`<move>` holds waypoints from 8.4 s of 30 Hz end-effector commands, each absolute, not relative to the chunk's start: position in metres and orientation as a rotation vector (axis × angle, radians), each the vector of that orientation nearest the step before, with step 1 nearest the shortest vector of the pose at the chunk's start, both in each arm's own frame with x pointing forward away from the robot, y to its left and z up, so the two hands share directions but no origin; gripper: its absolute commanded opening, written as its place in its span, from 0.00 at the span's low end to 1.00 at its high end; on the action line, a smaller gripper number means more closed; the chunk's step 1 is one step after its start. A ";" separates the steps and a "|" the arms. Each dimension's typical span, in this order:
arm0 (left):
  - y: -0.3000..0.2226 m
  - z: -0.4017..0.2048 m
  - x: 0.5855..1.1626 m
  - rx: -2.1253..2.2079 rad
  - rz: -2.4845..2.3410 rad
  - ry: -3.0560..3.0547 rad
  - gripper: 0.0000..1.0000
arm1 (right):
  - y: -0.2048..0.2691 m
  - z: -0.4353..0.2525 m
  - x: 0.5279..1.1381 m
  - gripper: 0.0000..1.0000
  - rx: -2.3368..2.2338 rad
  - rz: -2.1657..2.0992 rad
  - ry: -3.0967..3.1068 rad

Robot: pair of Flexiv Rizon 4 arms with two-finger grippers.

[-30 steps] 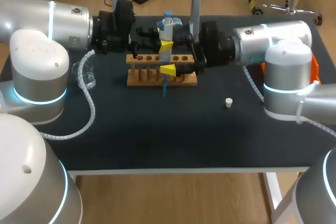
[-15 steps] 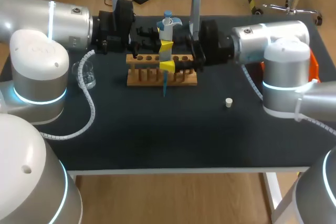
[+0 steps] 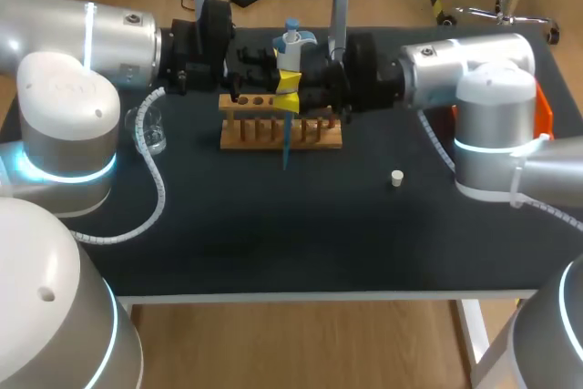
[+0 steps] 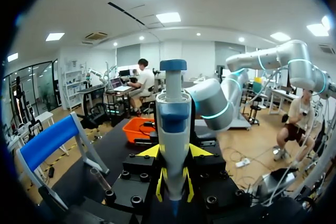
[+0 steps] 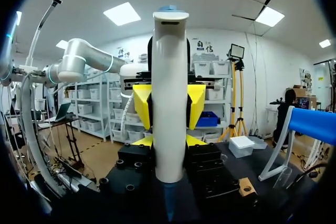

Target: Invert the test tube, pick up the pipette, mount the tip to pipette, aspirate from beaker and dispense into the tube, eject the tip, return the pipette, and cap with the stopper.

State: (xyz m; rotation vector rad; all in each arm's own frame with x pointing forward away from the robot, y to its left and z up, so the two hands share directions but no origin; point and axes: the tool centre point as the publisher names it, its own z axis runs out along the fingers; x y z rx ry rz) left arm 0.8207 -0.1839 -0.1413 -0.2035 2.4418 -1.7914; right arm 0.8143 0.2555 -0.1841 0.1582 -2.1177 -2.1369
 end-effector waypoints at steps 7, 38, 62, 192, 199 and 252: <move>-0.184 -0.142 0.822 -0.203 -1.792 2.438 0.00 | 0.253 -0.185 0.816 0.00 0.148 -2.143 -2.113; -0.184 -0.142 0.822 -0.203 -1.792 2.438 1.00 | 0.215 -0.183 0.832 0.00 0.111 -2.129 -2.186; -0.184 -0.142 0.822 -0.203 -1.792 2.438 1.00 | 0.135 -0.173 0.864 0.00 0.055 -2.113 -2.253; -0.184 -0.142 0.822 -0.203 -1.792 2.438 1.00 | -0.151 -0.199 0.902 0.00 0.192 -2.166 -2.183; -0.184 -0.142 0.822 -0.203 -1.792 2.438 1.00 | -0.150 -0.200 0.901 0.00 0.190 -2.158 -2.185; -0.320 -0.098 0.853 -0.263 -1.676 2.573 1.00 | -0.150 -0.201 0.901 0.00 0.177 -2.151 -2.194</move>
